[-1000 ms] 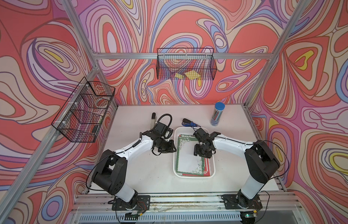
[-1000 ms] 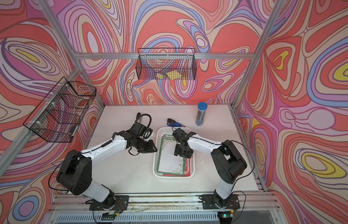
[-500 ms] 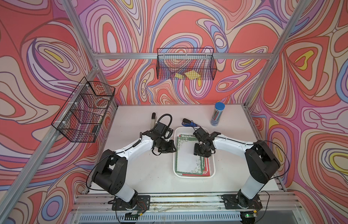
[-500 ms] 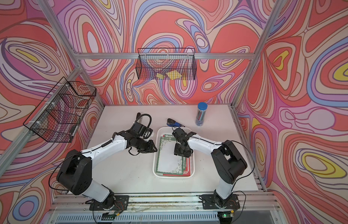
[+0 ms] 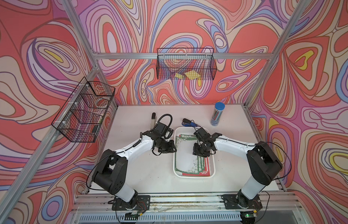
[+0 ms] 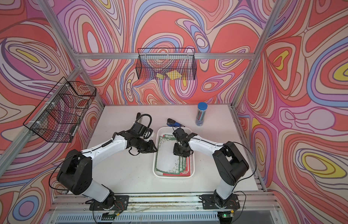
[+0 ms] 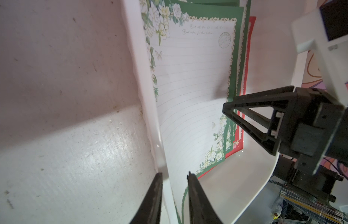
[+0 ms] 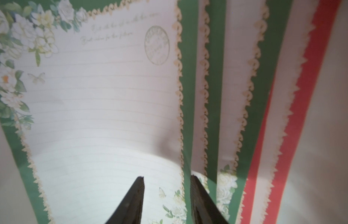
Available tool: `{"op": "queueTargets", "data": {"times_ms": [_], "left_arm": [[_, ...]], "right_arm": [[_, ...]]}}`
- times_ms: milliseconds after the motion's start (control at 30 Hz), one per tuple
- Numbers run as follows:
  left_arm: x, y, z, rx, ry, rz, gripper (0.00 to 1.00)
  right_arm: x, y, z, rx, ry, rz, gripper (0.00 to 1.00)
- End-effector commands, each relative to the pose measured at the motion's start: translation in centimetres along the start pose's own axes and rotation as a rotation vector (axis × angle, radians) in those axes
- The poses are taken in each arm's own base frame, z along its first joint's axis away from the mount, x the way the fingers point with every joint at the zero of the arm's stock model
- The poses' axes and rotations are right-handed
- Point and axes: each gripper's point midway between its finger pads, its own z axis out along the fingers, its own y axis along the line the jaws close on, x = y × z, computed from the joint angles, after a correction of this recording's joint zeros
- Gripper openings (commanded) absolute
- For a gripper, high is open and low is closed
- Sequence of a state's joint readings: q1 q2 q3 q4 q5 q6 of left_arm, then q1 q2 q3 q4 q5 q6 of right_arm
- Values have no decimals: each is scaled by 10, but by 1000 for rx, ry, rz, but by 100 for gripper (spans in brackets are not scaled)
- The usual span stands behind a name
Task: Take out the stationery paper from the storage box
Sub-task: Pick up the stationery paper from the storage box.
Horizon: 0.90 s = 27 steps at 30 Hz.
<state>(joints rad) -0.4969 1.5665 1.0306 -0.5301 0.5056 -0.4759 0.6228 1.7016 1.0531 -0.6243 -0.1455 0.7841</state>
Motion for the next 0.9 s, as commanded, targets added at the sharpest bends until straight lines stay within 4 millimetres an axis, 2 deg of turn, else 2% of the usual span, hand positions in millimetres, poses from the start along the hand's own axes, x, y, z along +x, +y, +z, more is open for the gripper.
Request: {"op": "queueTargets", "data": {"times_ms": [0,200,300,433,633,867], "left_arm": [[6,2,4,-8,32,-17,27],[6,2,4,-8,35,-19,27],[6,2,3,-10,34,-16,27],[7,3,3,-14,37,-18,27],[9,5,4,-22,42,-20,27],[8,6,7,-24,45,-22,27]], "right_arm": [[3,-2,5,-6,0,11,43],[8,-13,18,24,8,24,45],[10,-18,23,29,14,34,50],[13,-17,27,15,20,42,52],[8,-6,18,-60,-23,38,39],[3,5,3,-122,-73,20,31]]}}
